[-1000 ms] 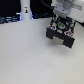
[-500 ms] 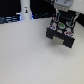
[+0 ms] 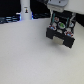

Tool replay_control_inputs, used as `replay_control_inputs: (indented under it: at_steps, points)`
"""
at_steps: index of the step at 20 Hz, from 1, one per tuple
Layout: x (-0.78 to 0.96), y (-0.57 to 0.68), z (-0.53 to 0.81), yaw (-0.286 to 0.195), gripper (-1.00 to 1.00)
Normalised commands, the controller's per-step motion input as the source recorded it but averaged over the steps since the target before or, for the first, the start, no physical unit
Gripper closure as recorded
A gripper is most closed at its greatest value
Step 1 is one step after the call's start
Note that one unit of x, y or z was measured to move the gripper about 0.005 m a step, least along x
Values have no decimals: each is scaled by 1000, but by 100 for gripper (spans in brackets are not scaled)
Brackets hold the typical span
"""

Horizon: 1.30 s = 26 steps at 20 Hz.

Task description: Open the kcup holder, insert the kcup into the holder, and close the kcup holder

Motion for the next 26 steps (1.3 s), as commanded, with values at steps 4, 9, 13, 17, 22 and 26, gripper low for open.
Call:
replay_control_inputs:
  at_steps: [4,9,13,17,22,26]
  points:
    - [677,-270,-58,68,-100]
    - [733,59,-43,74,-100]
    - [574,361,-79,130,-100]
    - [283,237,-147,230,-100]
    - [44,235,-221,244,-100]
    - [-174,317,-104,221,-100]
